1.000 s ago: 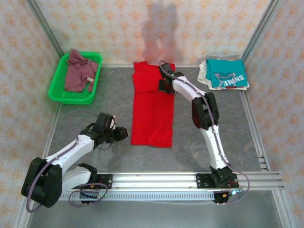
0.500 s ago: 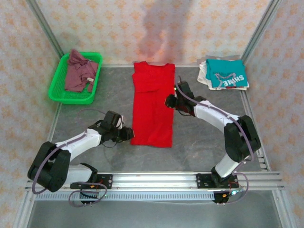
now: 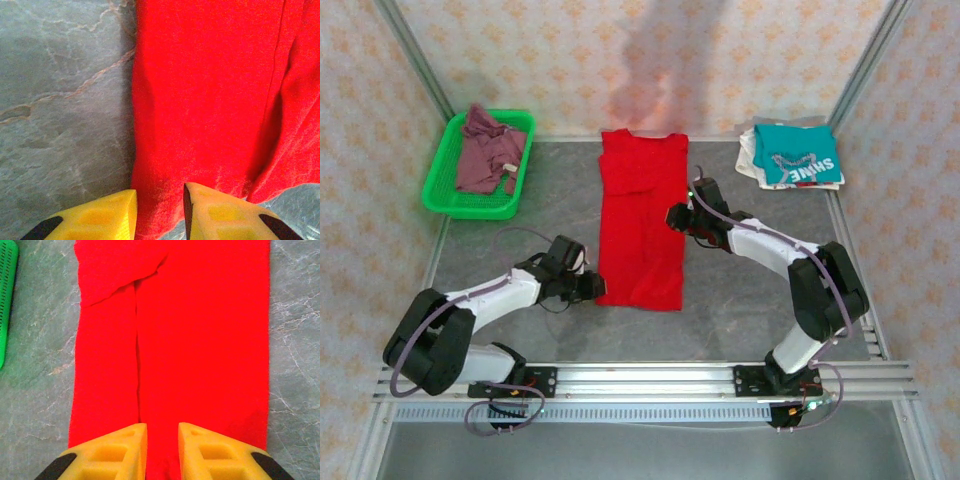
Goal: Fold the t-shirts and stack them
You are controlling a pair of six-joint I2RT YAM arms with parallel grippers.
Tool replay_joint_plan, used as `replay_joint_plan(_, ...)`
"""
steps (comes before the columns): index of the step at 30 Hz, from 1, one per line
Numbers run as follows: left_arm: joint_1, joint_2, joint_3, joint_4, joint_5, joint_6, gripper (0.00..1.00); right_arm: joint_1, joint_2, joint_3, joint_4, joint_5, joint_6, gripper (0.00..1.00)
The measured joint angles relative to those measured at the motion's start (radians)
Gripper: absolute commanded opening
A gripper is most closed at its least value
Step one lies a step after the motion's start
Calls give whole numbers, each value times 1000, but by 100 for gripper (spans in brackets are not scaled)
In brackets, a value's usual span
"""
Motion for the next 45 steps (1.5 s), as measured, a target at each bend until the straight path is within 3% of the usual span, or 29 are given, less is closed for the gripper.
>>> replay_joint_plan(7,0,-45,0,-24,-25,-12,33,0,0,0,13,0,0,24)
replay_joint_plan(15,-2,47,4,-12,-25,-12,33,0,0,0,13,5,-1,24)
replay_joint_plan(27,-46,59,27,-32,-80,-37,27,0,1,-6,13,10,0,24)
replay_joint_plan(34,-110,74,60,12,-45,-48,27,0,0,-60,-16,16,1,24)
replay_joint_plan(45,-111,71,62,21,-53,-70,19,1,-116,-194,-60,16,53,27)
